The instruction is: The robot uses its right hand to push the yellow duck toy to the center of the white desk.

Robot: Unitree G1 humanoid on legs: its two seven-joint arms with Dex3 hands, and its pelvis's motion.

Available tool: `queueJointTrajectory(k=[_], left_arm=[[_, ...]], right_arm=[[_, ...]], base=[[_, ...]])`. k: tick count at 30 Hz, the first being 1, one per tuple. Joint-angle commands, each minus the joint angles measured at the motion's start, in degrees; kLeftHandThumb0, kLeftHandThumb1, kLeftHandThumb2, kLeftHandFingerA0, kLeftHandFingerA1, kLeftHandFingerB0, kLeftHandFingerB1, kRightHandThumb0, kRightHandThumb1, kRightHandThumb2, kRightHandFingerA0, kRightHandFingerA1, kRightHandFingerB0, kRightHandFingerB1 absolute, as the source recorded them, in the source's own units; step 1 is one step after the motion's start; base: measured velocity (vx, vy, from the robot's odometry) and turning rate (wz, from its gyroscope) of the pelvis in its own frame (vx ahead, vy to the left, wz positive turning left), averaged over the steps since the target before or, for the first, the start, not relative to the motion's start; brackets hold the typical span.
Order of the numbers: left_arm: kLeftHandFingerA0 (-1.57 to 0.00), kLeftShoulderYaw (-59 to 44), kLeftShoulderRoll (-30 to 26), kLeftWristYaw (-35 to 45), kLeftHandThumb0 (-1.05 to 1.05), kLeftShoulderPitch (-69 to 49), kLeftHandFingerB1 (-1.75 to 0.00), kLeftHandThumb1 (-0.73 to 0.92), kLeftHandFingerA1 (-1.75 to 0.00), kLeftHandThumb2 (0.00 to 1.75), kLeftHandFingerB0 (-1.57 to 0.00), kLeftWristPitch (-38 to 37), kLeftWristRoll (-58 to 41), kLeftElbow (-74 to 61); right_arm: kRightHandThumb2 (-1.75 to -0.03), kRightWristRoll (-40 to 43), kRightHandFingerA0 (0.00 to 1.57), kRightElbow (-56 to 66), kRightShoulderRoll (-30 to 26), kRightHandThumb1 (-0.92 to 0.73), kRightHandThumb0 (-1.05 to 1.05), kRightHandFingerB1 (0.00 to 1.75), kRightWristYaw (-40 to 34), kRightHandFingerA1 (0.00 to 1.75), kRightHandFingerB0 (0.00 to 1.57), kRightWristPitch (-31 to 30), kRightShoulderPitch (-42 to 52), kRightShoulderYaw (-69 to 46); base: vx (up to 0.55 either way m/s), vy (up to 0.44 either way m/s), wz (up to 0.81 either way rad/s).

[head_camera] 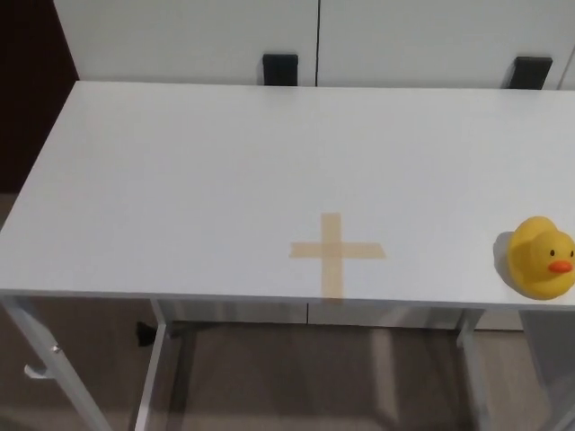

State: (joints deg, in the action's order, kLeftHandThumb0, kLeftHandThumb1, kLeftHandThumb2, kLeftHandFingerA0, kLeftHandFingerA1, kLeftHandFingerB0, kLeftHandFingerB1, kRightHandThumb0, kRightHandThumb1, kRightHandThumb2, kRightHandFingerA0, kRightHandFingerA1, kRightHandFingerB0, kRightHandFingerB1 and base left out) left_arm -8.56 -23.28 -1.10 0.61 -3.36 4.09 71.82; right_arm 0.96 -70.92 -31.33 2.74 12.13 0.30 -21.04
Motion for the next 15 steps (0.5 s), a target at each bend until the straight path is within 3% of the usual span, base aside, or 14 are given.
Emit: queueJointTrajectory(k=[1, 3, 4, 6, 11, 12, 13, 14, 15], left_arm=[[-0.80, -0.62, -0.79, -0.08, -0.13, -0.07, -0.92, 0.63, -0.81, 0.81, -0.81, -1.72, -0.69, 0.31], [-0.80, -0.51, -0.81, -0.26, -0.12, -0.26, -0.91, 0.62, -0.80, 0.82, -0.80, -1.81, -0.49, 0.43], [-0.80, -0.36, -0.93, -0.24, -0.15, -0.29, -0.91, 0.61, -0.79, 0.78, -0.81, -1.76, -0.29, 0.51], [-0.83, -0.20, -1.08, -0.20, -0.16, -0.13, -0.91, 0.63, -0.83, 0.77, -0.81, -1.62, -0.11, 0.59], [-0.81, -0.75, -1.25, -0.12, -0.17, 0.30, -0.93, 0.67, -0.83, 0.76, -0.83, -1.42, -0.68, 0.37], [-0.80, -0.74, -1.33, -0.10, -0.15, 0.48, -0.91, 0.65, -0.81, 0.77, -0.81, -1.31, -0.65, 0.46], [-0.80, -0.75, -1.42, -0.07, -0.15, 0.70, -0.91, 0.65, -0.81, 0.77, -0.81, -1.17, -0.59, 0.58], [-0.77, -0.41, -1.52, -0.24, -0.14, 0.88, -0.88, 0.62, -0.78, 0.77, -0.77, -1.19, -0.17, 0.69], [-0.77, -0.27, -1.55, -0.32, -0.14, 0.94, -0.88, 0.62, -0.78, 0.77, -0.77, -1.21, 0.01, 0.75]], right_arm=[[-0.63, 5.05, 0.48, 0.16, -0.75, -0.79, -0.25, 0.34, -1.95, 0.52, 0.28, 2.85, -0.44, -4.49], [-0.63, 5.46, 0.44, 0.40, -1.41, -0.77, -0.32, 0.31, -1.97, 0.56, 0.26, 2.99, -1.00, -5.69], [-0.63, 6.00, 0.31, 0.57, -2.84, -0.78, -0.46, 0.28, -1.43, 0.48, 0.18, 1.28, -2.71, -6.53], [-0.65, 6.86, 0.25, 0.73, -5.14, -0.79, -0.48, 0.27, -0.01, 0.42, 0.16, -1.10, -5.45, -7.69], [-0.66, 5.34, 0.13, 1.85, -8.67, -0.86, -0.65, 0.28, -0.34, 0.36, 0.17, 0.29, -13.34, -6.69], [-1.13, 5.17, 0.01, 2.50, -8.77, -0.57, -0.35, 0.49, -0.67, 0.52, 0.00, -0.03, -14.25, -6.43], [-1.13, 4.97, 0.01, 3.19, -8.93, -0.57, -0.35, 0.49, -1.09, 0.52, 0.00, -0.43, -15.49, -6.06], [-1.07, 5.45, 0.02, 6.35, -8.57, -0.75, -0.85, 0.58, -0.56, 0.58, 0.02, 0.49, -17.70, -5.92], [-1.07, 5.69, 0.02, 7.65, -8.42, -0.75, -0.85, 0.58, -0.31, 0.58, 0.02, 0.88, -18.56, -5.87]], base=[[0.00, 0.000, 0.00], [0.00, 0.000, 0.00], [0.00, 0.000, 0.00], [0.00, 0.000, 0.00], [0.00, 0.000, 0.00], [0.00, 0.000, 0.00], [0.00, 0.000, 0.00], [0.02, 0.002, 0.08], [0.00, 0.000, 0.00]])
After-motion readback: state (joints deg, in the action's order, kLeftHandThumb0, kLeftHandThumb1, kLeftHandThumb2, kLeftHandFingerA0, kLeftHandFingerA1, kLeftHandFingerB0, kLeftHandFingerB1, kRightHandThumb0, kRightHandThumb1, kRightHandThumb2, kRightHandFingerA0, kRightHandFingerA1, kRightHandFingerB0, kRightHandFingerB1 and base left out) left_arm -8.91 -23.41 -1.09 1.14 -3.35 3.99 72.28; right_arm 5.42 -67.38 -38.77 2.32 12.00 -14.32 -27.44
